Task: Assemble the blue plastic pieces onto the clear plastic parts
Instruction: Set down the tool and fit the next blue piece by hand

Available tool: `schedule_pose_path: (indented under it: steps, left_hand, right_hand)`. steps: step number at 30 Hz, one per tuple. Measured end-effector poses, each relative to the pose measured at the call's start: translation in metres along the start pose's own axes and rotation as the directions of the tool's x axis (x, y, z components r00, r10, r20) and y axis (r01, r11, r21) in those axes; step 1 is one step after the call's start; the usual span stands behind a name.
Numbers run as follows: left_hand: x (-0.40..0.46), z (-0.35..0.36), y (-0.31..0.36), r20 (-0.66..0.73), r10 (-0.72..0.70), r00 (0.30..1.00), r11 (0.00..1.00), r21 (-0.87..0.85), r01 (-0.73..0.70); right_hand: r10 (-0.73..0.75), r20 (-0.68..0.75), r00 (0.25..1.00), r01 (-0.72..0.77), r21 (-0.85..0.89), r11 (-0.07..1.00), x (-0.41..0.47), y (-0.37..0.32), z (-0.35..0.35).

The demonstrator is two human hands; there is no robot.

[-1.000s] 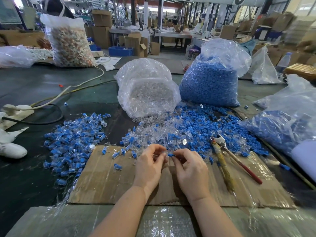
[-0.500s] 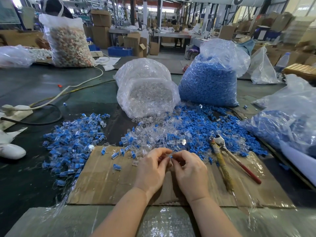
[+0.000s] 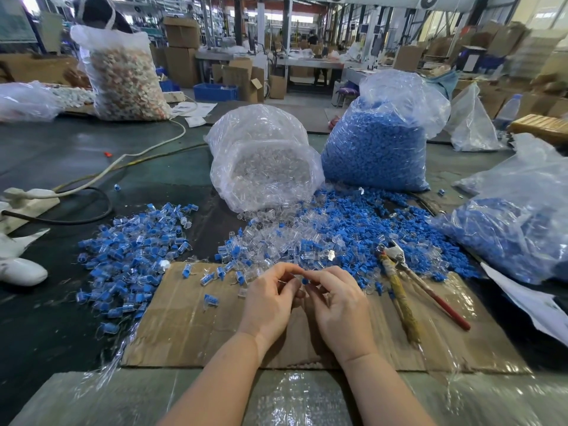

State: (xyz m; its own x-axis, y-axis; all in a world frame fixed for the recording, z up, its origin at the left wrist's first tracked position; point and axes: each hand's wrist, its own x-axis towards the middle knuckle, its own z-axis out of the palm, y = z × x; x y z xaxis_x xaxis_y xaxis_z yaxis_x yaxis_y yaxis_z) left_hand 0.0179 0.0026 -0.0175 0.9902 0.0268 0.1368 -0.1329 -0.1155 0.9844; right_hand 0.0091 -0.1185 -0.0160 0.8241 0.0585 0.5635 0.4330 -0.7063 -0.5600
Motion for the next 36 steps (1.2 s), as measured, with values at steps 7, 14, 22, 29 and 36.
schedule_pose_path:
  steps: [7,14,22,29,36]
  left_hand:
    - [0.0,0.0,0.0,-0.008,0.009,1.0,0.999,0.045,-0.009]
    - [0.001,-0.001,0.0,-0.005,0.029,1.0,0.998,0.051,-0.029]
    - [0.002,-0.001,-0.001,-0.027,0.042,0.999,0.995,0.087,-0.039]
    - [0.002,0.0,-0.001,-0.035,-0.059,0.998,0.997,-0.045,0.058]
    - [0.005,0.0,0.003,-0.027,-0.092,0.995,0.995,-0.052,0.09]
  right_hand:
    - [-0.014,-0.01,1.0,0.014,0.009,1.0,0.0,0.0,0.001]
    - [-0.007,0.014,1.0,0.007,0.004,1.0,0.0,0.001,0.002]
    - [-0.019,-0.015,1.0,0.018,-0.022,1.0,0.0,-0.001,-0.001]
    - [0.419,-0.124,0.899,-0.413,-0.556,0.721,0.019,0.014,-0.036]
    - [0.821,0.029,0.57,-0.531,-0.75,0.395,0.023,0.043,-0.068]
